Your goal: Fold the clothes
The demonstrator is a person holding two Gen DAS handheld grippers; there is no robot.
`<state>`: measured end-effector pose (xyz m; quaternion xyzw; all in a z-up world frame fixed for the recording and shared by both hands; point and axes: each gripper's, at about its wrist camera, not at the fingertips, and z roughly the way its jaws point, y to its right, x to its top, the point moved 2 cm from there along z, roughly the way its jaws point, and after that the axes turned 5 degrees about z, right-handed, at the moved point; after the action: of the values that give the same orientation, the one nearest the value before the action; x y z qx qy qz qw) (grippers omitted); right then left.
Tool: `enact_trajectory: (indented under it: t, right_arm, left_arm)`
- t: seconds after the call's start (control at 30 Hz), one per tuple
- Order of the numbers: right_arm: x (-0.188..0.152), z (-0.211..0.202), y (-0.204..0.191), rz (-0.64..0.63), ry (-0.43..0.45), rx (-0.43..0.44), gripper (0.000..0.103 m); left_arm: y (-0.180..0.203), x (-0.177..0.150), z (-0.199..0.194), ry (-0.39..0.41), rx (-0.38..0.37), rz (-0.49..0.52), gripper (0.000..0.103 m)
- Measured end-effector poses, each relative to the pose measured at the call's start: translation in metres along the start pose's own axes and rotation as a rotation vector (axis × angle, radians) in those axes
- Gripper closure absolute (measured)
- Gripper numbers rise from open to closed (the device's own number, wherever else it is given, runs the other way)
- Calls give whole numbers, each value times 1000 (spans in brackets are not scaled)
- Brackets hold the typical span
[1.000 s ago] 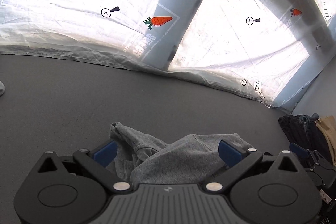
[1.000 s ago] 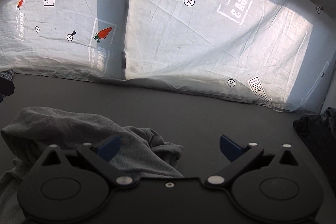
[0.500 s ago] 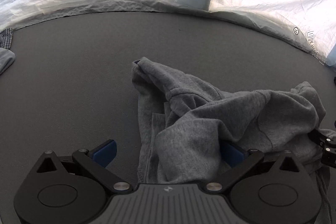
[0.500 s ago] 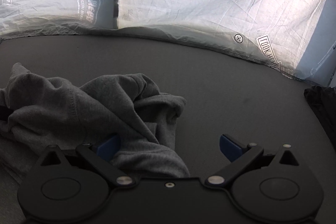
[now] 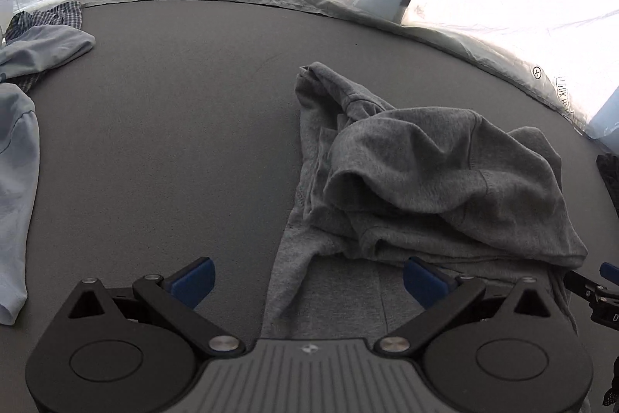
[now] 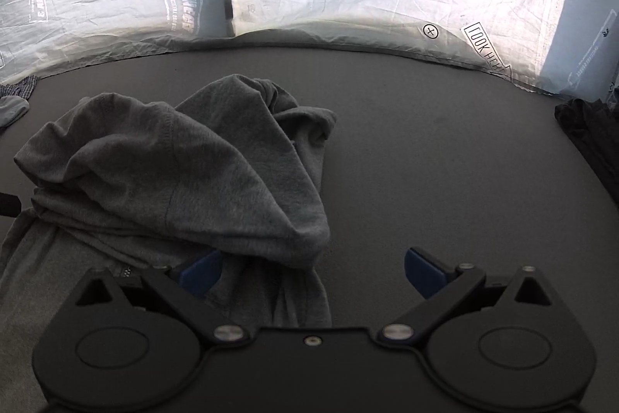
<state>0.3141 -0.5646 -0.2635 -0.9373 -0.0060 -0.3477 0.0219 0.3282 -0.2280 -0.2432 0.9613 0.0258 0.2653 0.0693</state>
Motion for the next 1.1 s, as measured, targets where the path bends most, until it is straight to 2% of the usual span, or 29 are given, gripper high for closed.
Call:
enact_trajectory:
  t: [0.2,0.33,0.6,0.7,0.8,0.9,0.97,1.0,1.07,1.1]
  right_arm:
    - [-42,-27,12,40,-61,30,2]
    - [-74,-41,23,85,-109,47,12]
    - [-129,-74,39,164,-167,100,15]
    - [-143,-88,49,246,-169,143,16]
    - [-155,-98,59,342,-169,199,19]
    - [-164,-106,60,339,-174,224,27]
    - [-167,-109,62,337,-181,235,36]
    - [-168,-111,62,337,-184,241,39]
    - [-170,-111,68,378,-201,273,52]
    - [-172,-111,71,411,-214,298,57]
  left_arm:
    - [-8,-66,-25,-43,-8,-32,1]
    - [-12,-103,-33,-98,4,-51,1]
    - [-8,-150,-57,-119,5,-12,1]
    - [-4,-163,-61,-145,-27,0,1]
    - [2,-176,-66,-164,-55,58,1]
    - [7,-186,-72,-164,-79,89,2]
    - [7,-189,-74,-156,-112,72,2]
    - [6,-189,-75,-147,-127,57,4]
    - [4,-188,-77,-129,-147,25,8]
    - [2,-188,-77,-121,-156,7,14]
